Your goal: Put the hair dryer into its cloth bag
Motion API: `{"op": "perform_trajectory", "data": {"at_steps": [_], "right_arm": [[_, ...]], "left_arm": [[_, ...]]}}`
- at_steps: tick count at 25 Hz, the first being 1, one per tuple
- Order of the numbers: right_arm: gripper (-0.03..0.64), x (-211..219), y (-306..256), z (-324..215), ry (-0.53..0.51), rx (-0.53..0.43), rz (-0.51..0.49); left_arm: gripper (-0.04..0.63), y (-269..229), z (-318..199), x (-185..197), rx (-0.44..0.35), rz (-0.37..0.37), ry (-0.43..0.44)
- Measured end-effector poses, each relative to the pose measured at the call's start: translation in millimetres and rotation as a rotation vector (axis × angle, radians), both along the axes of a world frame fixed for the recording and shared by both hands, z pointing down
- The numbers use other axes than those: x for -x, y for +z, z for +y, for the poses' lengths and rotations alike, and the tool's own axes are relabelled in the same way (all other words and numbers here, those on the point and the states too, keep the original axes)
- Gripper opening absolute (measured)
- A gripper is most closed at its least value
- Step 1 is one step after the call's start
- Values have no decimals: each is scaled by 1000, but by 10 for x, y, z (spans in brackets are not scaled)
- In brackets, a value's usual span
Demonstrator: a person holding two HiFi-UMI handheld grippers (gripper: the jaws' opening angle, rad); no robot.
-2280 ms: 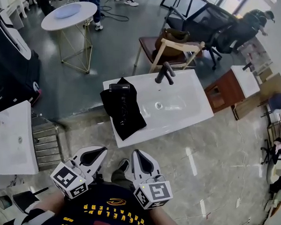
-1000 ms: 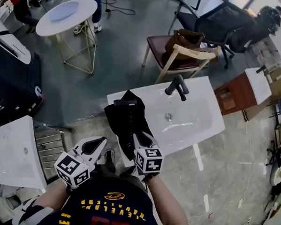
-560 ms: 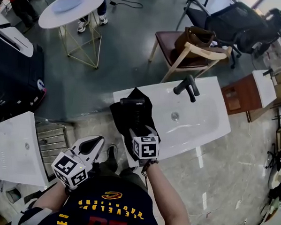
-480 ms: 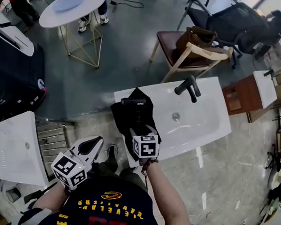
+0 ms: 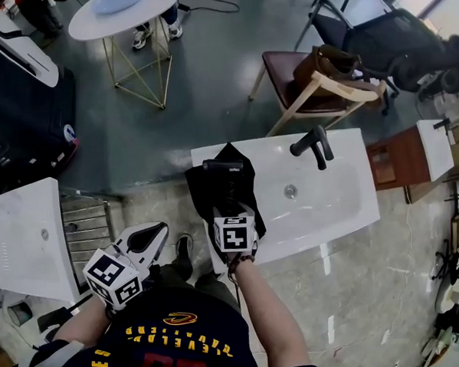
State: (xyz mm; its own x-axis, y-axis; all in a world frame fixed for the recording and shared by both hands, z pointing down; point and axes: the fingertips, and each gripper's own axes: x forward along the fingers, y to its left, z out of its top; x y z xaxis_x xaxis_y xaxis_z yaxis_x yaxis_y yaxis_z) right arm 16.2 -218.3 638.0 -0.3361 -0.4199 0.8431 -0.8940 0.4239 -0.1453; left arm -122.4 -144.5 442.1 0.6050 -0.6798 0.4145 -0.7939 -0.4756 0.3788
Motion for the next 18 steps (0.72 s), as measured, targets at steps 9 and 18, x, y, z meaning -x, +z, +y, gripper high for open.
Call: {"op": "perform_trajectory", "data": {"at_steps": [9, 18], "right_arm": [[235, -41, -57, 8, 9, 17, -10], [229, -127, -251, 238, 49, 11, -81]], "left_arm": [[5, 12, 55, -91, 8, -10, 23], [5, -12, 104, -214, 0, -15, 67]]}}
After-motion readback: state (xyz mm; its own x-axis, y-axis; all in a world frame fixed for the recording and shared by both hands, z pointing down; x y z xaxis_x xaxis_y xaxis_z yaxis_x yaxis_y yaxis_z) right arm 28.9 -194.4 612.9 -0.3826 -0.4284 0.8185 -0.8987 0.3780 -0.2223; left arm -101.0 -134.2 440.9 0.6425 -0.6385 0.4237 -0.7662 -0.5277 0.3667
